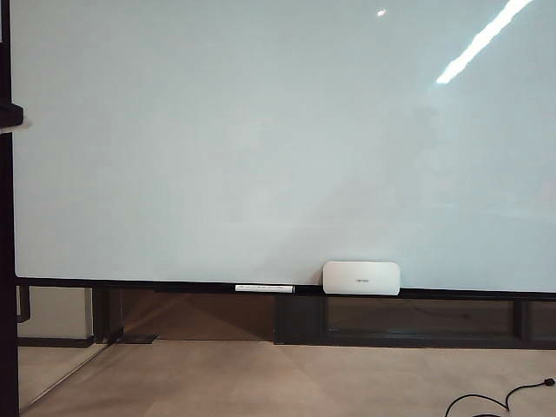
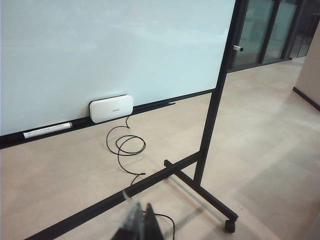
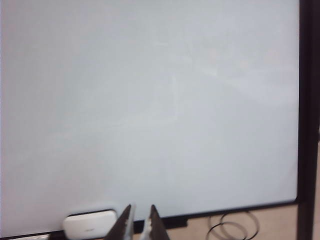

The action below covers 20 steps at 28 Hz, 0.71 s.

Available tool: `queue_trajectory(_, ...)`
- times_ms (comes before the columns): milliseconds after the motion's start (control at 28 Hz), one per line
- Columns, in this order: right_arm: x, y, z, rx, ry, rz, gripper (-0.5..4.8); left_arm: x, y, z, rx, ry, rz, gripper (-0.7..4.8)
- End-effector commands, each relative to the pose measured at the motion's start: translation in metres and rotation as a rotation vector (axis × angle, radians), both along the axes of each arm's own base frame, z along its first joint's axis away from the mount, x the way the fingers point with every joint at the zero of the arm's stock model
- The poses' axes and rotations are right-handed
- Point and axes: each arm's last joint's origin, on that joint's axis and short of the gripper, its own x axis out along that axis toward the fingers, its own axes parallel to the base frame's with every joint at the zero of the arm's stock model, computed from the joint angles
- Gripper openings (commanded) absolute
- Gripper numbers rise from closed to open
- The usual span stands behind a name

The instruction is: Reach to the right to find the marker pen, pick it up, and write the number 15 on the whiteboard.

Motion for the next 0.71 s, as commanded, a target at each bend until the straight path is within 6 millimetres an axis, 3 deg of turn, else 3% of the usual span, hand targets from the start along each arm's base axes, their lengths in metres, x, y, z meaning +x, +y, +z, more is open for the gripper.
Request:
queue_trajectory(36,0.008,0.000,0.019,-0.085,-0.027,-0.020,0.40,0.000,0.000,0.002,0.010,-0.024,0.009,-0.05)
queue_trajectory(250,0.037,-0.007,0.040,-0.129,-0.084,-0.087,0.40,0.000,0.001,-0.002,0.022,0.012,0.024,-0.05)
queue_trajectory(357,0.067,-0.019,0.047,-0.194,-0.053,-0.084,0.40,0.001,0.001,-0.002,0.023,0.013,0.044,-0.05)
queue_trajectory(464,0.100,-0.044,0.049,-0.277,0.043,-0.079,0.63,0.001,0.002,-0.002,0.035,-0.003,0.066,-0.05)
queue_trajectory(643,0.135,-0.077,0.028,-0.236,0.137,-0.154,0.62,0.001,0.001,-0.002,0.033,-0.006,0.058,-0.05)
queue_trajectory(714,0.140,-0.086,0.020,-0.216,0.178,-0.214,0.19,0.000,0.001,-0.001,0.034,-0.021,0.019,-0.05)
